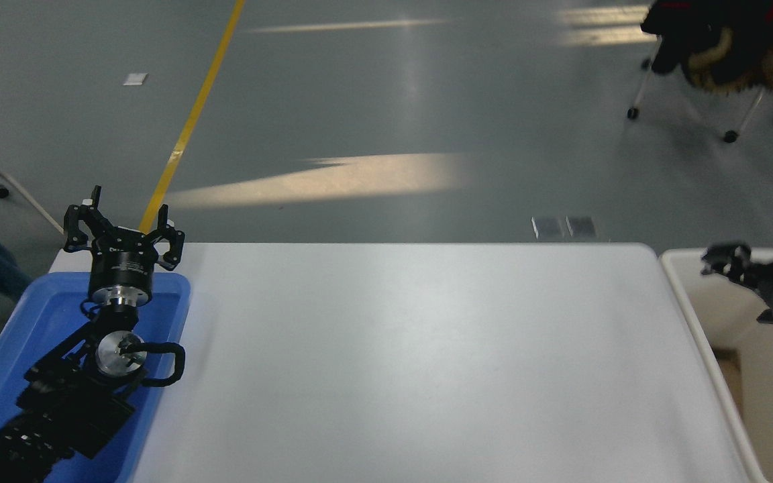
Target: Pick up paper ball place in dustbin
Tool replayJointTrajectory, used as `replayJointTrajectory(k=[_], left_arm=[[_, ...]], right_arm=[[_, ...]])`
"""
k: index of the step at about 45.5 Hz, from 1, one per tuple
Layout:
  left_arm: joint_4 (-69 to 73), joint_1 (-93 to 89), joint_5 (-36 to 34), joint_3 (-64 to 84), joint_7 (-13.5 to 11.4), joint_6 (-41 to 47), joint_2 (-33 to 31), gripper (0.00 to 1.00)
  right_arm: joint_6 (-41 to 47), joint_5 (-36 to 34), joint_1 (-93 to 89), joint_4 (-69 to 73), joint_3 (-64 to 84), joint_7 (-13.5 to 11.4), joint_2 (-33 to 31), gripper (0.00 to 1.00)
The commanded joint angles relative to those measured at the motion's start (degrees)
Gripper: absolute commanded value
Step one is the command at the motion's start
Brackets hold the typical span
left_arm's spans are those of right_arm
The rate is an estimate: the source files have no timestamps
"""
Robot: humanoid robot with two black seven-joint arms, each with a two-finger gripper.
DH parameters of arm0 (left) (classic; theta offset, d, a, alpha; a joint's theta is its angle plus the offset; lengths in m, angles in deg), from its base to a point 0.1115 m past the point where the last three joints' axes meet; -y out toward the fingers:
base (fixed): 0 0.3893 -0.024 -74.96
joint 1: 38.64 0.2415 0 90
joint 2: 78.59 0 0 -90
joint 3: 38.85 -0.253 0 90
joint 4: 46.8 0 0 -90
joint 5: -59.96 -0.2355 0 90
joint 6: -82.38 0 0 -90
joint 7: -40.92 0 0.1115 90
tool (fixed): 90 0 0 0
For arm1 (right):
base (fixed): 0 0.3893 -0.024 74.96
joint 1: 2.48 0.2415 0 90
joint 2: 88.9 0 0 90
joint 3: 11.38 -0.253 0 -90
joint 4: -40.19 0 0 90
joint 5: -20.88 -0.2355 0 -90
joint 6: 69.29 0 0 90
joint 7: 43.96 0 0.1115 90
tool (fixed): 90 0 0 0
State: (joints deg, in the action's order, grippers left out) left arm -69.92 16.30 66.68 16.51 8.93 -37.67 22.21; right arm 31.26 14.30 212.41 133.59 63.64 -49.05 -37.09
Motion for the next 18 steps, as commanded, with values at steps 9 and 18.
replayJointTrajectory(k=[9, 18], left_arm=[[0.0, 0.1, 0.0, 0.0, -0.1, 0.0, -0.1, 0.99], [0.0, 0.1, 0.0, 0.0, -0.1, 0.0, -0.1, 0.99]], right_arm=[[27.1, -17.8, 26.9, 6.6, 7.0, -2.6, 18.9, 1.0], [30.8, -29.5, 30.3, 6.6, 9.7, -3.3, 31.3, 1.0]])
